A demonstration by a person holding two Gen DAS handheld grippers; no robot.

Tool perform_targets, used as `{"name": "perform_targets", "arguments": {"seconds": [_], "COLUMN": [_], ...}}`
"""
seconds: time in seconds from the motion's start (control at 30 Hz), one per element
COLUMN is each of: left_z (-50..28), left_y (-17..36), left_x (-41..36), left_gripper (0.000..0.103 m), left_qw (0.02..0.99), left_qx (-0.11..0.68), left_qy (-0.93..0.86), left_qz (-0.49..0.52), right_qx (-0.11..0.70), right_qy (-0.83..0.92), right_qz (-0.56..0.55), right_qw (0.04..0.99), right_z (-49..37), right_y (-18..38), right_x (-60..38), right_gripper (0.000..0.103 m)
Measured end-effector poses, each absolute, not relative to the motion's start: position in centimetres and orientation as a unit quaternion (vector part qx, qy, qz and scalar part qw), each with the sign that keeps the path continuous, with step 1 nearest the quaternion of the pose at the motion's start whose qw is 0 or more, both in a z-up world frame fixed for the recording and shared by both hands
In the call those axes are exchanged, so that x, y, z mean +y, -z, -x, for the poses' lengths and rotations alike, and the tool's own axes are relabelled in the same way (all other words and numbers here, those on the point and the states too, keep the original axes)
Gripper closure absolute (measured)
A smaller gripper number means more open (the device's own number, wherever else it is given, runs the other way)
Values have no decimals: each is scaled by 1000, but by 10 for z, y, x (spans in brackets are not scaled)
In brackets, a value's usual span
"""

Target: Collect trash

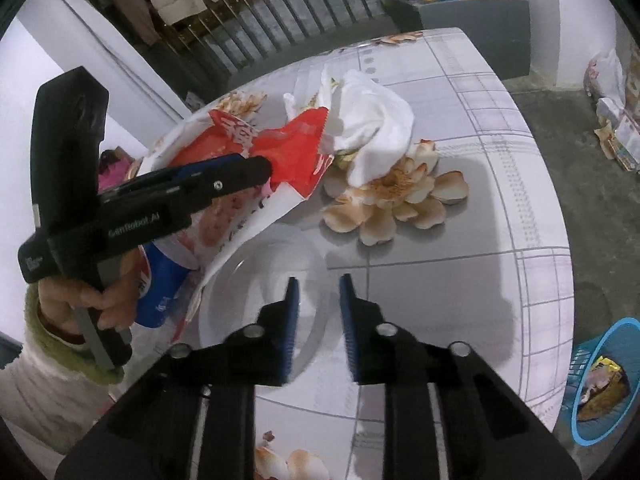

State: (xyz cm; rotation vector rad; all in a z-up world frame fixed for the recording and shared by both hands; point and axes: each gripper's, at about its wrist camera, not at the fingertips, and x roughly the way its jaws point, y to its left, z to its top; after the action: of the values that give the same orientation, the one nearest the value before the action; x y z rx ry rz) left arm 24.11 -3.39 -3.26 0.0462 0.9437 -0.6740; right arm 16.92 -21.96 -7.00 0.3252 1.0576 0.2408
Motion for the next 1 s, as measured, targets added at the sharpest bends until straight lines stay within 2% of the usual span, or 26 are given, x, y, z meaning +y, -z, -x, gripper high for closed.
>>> {"name": "perform_targets", "arguments": {"seconds": [0.03, 0.07, 0.13, 0.3, 0.4, 0.7, 0.77, 0.8, 0.83, 1.0], "left_z": [-242, -243, -245, -245, -245, -237, -238, -240, -240, -256], "left_y": [33, 34, 34, 34, 34, 15, 13, 13, 13, 24], "left_x": [-34, -35, -35, -36, -34, -28, -31, -33, -34, -49], "left_gripper": [68, 71, 84, 100, 103, 103, 81, 62, 57, 55], "left_qw": [835, 836, 839, 839, 839, 857, 854, 855, 856, 846], "left_qx": [448, 449, 448, 448, 446, 404, 409, 412, 413, 442], "left_qy": [317, 315, 309, 309, 311, 319, 318, 312, 309, 294], "left_qz": [-20, -22, -26, -28, -25, -27, -40, -42, -43, -49], "right_qx": [501, 500, 498, 490, 486, 469, 466, 464, 463, 461], "right_qy": [-112, -109, -104, -91, -82, -63, -62, -61, -61, -63], "right_qz": [-154, -154, -153, -153, -157, -177, -182, -184, -185, -193], "right_qw": [844, 845, 847, 853, 856, 863, 864, 864, 864, 864], "right_z": [-167, -166, -163, -156, -151, -138, -136, -135, -135, -135], "right_y": [70, 70, 69, 66, 66, 60, 60, 60, 60, 62], "right_x": [-221, -222, -224, -230, -235, -259, -263, -265, -265, -267], "right_gripper": [91, 92, 93, 94, 94, 94, 94, 94, 94, 94]}}
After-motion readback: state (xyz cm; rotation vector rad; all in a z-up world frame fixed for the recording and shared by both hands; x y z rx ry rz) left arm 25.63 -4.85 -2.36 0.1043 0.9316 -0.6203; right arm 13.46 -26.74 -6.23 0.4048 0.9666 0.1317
